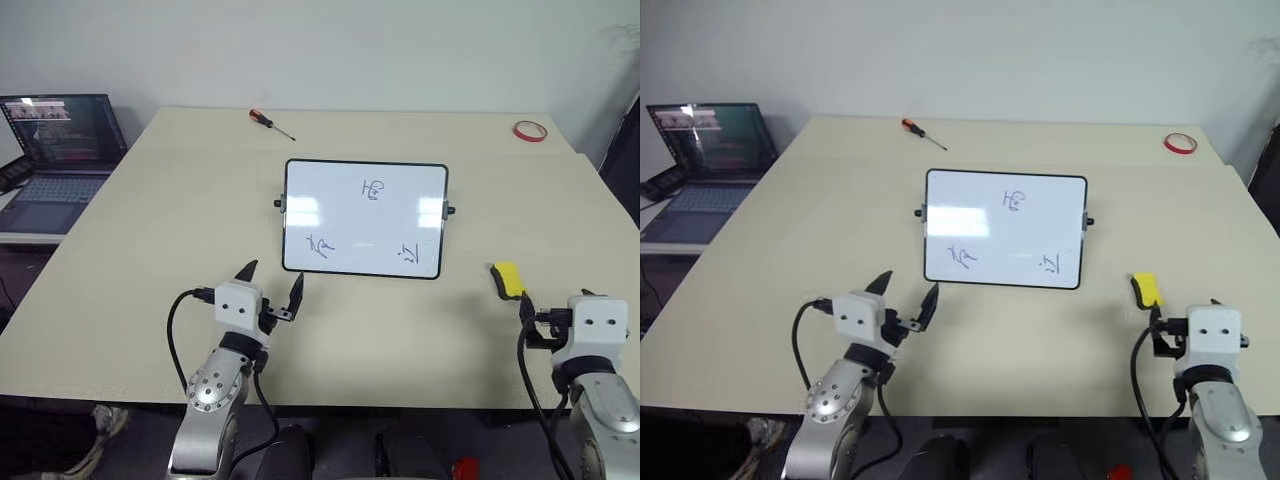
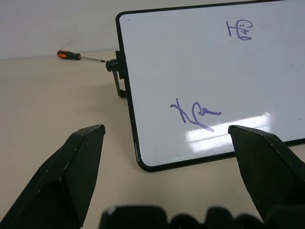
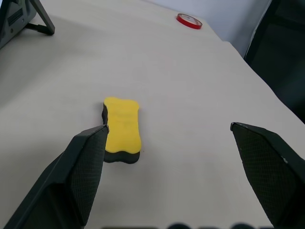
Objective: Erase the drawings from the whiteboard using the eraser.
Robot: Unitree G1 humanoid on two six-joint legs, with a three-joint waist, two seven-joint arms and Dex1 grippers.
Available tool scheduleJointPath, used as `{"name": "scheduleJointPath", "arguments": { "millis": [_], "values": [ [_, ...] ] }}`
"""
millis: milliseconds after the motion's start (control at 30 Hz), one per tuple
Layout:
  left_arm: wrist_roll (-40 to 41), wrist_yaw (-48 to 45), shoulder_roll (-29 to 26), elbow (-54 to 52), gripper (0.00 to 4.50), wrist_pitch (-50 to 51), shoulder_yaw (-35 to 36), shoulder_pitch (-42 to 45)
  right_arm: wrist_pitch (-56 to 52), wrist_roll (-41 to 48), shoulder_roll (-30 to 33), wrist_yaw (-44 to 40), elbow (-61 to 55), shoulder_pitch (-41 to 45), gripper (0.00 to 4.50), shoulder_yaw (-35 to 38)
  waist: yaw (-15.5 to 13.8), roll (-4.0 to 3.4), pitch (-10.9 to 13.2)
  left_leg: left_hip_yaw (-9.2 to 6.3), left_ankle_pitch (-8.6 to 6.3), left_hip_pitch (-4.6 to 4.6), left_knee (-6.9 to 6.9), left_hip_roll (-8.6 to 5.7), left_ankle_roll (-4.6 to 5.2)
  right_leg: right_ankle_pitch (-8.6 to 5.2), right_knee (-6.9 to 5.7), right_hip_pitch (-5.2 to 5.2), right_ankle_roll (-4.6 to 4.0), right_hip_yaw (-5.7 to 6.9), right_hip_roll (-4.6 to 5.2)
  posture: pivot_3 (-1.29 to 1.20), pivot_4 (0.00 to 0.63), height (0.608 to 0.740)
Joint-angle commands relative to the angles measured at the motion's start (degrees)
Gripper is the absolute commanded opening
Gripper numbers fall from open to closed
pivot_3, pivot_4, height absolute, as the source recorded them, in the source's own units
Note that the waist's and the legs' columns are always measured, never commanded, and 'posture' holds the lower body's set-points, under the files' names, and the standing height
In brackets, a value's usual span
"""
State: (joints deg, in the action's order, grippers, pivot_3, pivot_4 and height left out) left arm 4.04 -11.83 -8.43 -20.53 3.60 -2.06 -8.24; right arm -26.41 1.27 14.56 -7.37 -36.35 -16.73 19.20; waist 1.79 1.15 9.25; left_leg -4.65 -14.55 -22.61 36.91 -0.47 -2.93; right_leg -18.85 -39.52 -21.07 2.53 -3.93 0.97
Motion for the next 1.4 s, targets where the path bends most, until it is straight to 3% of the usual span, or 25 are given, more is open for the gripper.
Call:
{"name": "scheduleJointPath", "arguments": {
  "millis": [33, 400, 800, 1167, 1267, 1400],
  "values": [
    [-0.2, 0.56, 0.54, -3.64, 4.5, -0.87, -0.63, -1.0, -0.6, 0.3, 0.86, -0.11, -2.27, 1.07, 4.48, 0.87, 0.01, 0.0, 0.0, 0.0, 0.0, 0.0, -0.01, 0.0, 0.0, 0.0, 0.0, 0.0, 0.0, -0.01, 0.0, 0.0, 0.15, 0.74],
    [-1.28, 0.95, 0.41, -3.32, 4.5, -1.18, -0.97, -0.17, -0.28, 0.64, 2.57, -1.19, -0.12, 2.53, 4.48, 1.5, -0.12, -0.01, 0.0, -0.01, 0.0, -0.03, 0.01, -0.02, 0.0, 0.0, 0.03, 0.01, 0.0, 0.02, -0.01, 0.0, 0.15, 0.74],
    [0.47, -0.46, -0.36, 1.37, 4.5, -1.65, 0.36, 5.76, 1.84, -1.0, -1.83, 2.35, -1.07, 1.53, 4.48, -0.74, -0.11, -0.02, -0.01, -0.01, 0.0, -0.02, -0.01, -0.02, 0.0, 0.0, 0.01, 0.0, 0.0, 0.01, -0.01, 0.0, 0.15, 0.74],
    [0.49, -1.24, -0.31, 1.85, 4.5, -0.88, -0.53, 8.49, 2.41, -1.12, -1.08, 2.73, -2.06, 1.22, 4.48, -0.09, -0.1, -0.02, -0.01, -0.01, 0.0, -0.02, 0.0, -0.01, 0.0, 0.0, -0.01, -0.01, 0.0, 0.01, -0.01, 0.0, 0.15, 0.74],
    [1.26, -2.29, -1.2, 1.94, 4.5, -0.46, 0.02, 8.93, 1.26, -0.06, -0.95, 3.29, -1.9, 2.97, 4.48, 1.64, -0.03, -0.03, -0.01, 0.0, 0.0, 0.01, 0.02, -0.01, 0.0, 0.0, -0.02, 0.0, 0.0, 0.01, -0.02, 0.0, 0.15, 0.74],
    [5.26, -9.25, -3.97, 6.31, 4.5, 1.47, -0.52, 16.11, -2.5, 2.31, -0.16, 1.91, -2.94, 5.06, 4.48, 2.83, -0.15, -0.03, -0.01, -0.03, 0.01, -0.01, 0.02, -0.01, 0.0, 0.0, -0.05, 0.0, 0.0, 0.06, -0.2, 0.0, 0.15, 0.74]
  ]
}}
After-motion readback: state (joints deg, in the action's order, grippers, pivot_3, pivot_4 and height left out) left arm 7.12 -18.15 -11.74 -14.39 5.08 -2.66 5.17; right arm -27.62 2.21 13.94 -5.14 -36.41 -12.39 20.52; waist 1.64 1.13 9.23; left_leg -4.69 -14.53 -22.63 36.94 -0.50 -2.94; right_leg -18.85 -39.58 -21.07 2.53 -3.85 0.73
